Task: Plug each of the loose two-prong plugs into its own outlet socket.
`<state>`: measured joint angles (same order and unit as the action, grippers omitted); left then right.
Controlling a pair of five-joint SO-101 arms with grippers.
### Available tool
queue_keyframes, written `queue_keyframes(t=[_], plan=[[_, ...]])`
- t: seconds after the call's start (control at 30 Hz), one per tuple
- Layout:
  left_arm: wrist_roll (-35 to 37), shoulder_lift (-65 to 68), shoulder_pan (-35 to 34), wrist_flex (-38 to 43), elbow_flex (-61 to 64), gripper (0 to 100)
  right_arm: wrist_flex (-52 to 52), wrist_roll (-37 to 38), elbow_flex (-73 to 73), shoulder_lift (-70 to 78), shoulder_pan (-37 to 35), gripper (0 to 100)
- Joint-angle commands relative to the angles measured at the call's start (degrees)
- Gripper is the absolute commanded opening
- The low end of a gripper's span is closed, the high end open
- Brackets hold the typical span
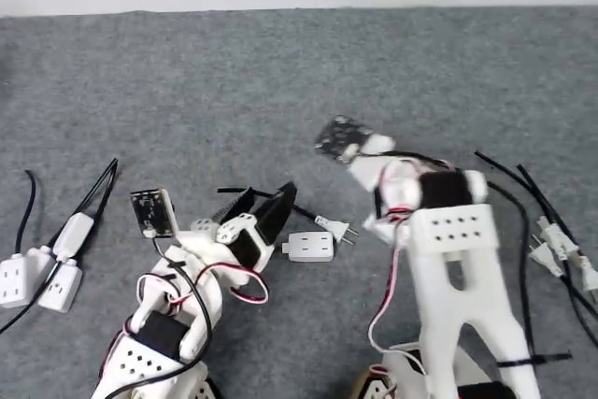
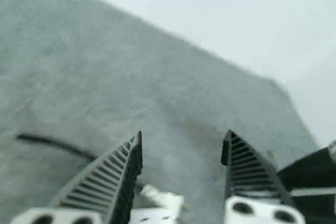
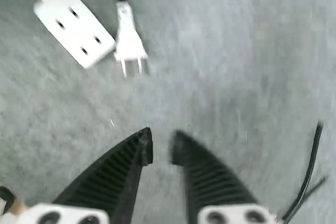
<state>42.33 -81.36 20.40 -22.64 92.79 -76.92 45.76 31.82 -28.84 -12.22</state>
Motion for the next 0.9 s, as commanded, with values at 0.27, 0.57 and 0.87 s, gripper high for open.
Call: queue_keyframes(t=[0.27, 0.57, 0.87], plan=[[-5.6, -0.6, -13.4, -1.7, 4.0, 24, 10.9, 4.7, -0.6, 16.4, -5.8, 22.7], [-5.6, -0.5, -13.4, -1.2, 4.0, 24, 13.7, 5.1, -0.5, 25.0, -6.2, 22.7], [-5.6, -0.5, -13.4, -1.2, 4.0, 24, 12.0, 4.5, 1.6, 25.5, -10.9, 22.4]])
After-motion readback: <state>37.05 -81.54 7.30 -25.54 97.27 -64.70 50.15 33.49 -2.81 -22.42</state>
